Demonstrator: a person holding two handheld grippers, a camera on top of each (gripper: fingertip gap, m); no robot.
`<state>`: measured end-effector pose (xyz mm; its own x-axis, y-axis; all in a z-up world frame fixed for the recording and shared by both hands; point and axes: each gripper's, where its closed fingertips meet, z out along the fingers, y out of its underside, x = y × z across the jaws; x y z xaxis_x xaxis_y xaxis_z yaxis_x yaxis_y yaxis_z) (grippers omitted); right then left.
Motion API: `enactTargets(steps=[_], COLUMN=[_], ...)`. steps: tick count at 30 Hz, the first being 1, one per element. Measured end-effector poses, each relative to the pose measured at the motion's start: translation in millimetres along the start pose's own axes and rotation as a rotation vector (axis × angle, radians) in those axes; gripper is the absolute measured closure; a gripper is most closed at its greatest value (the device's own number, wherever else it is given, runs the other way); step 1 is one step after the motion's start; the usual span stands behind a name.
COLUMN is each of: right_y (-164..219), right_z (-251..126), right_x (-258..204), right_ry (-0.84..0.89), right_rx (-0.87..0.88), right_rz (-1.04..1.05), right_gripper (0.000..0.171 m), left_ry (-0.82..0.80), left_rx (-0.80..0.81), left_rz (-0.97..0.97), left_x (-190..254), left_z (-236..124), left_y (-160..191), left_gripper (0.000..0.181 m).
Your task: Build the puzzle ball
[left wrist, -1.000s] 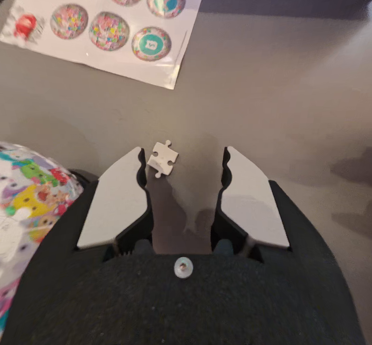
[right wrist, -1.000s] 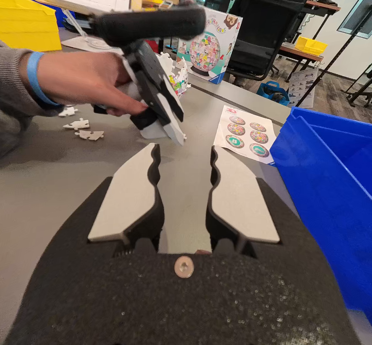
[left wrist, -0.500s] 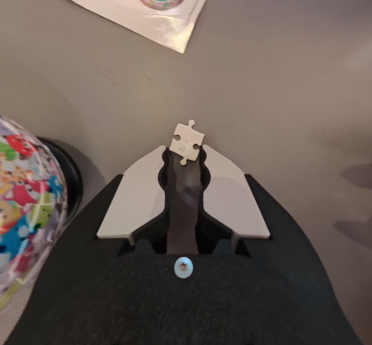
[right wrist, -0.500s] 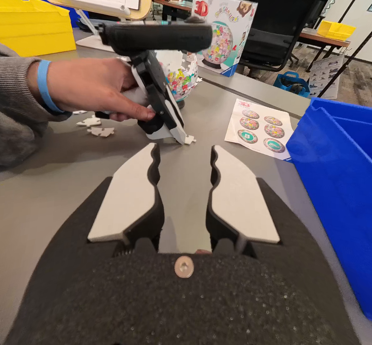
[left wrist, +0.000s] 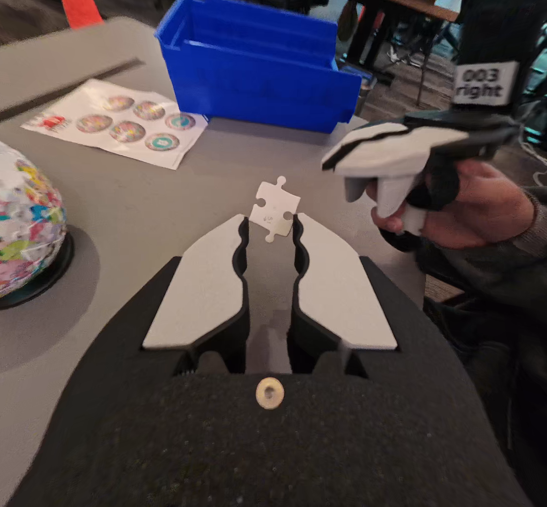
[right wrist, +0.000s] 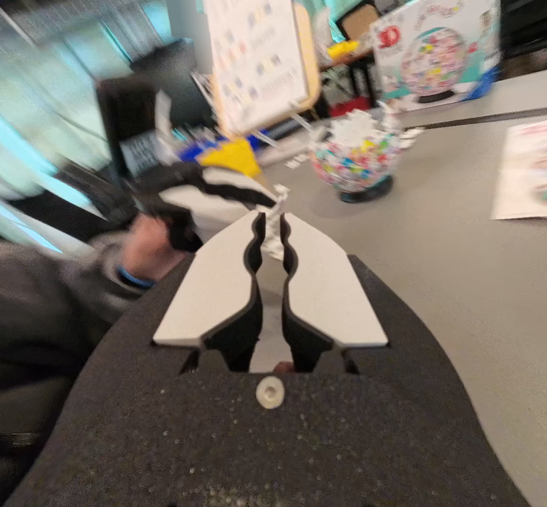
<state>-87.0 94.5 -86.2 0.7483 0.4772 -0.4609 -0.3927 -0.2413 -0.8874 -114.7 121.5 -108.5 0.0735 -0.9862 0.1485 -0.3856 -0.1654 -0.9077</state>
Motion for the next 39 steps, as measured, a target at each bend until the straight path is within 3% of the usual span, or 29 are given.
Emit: enactTargets(steps=[1, 4, 9, 15, 18, 23, 25, 30, 39], right_y=[-6.7, 9.4, 23.6, 24.7, 31.8, 44.0, 40.3, 30.9, 31.8], right_z=[1.4, 14.5, 31.1, 29.5, 32.4, 33.3, 37.5, 60.4, 98.1], right_x=[-11.8, -19.1, -45.2, -29.7, -27.6, -61.2, -63.0, -69.2, -81.6], right_ry=[-0.101, -0.158, -0.253, -0.191, -0.177, -0.283, -0.287, -0.372, -0.506], right_rx=[0.051, -0.016, -0.039, -0.062, -0.230, -0.622, -0.694, -0.699, -0.583], right_rz=[0.115, 0.310, 0.379, 0.386, 0.268, -0.191, -0.287, -0.329, -0.159], right_gripper=[0.163, 0.165, 0.160, 0.169, 0.169, 0.169, 0.169, 0.169, 0.169], left_ry=[-0.027, -0.080, -0.113, -0.114, -0.052, 0.177, 0.288, 0.294, 0.257], left_rx=[0.027, 0.063, 0.067, 0.058, 0.086, 0.067, 0.097, 0.179, 0.239], left_rz=[0.028, 0.101, 0.136, 0.154, 0.137, 0.031, -0.032, -0.129, -0.211], left_x=[2.8, 11.6, 18.9, 17.6, 17.1, 24.1, 30.9, 14.0, -10.6], left_z=[-6.8, -20.4, -28.2, -32.3, -43.7, -53.4, -61.2, -81.0, -105.2], left_y=[0.1, 0.6, 1.8, 3.5, -5.9, -7.0, -7.8, -8.5, 7.2], left_gripper=[0.154, 0.153, 0.153, 0.155, 0.155, 0.156, 0.178, 0.179, 0.180])
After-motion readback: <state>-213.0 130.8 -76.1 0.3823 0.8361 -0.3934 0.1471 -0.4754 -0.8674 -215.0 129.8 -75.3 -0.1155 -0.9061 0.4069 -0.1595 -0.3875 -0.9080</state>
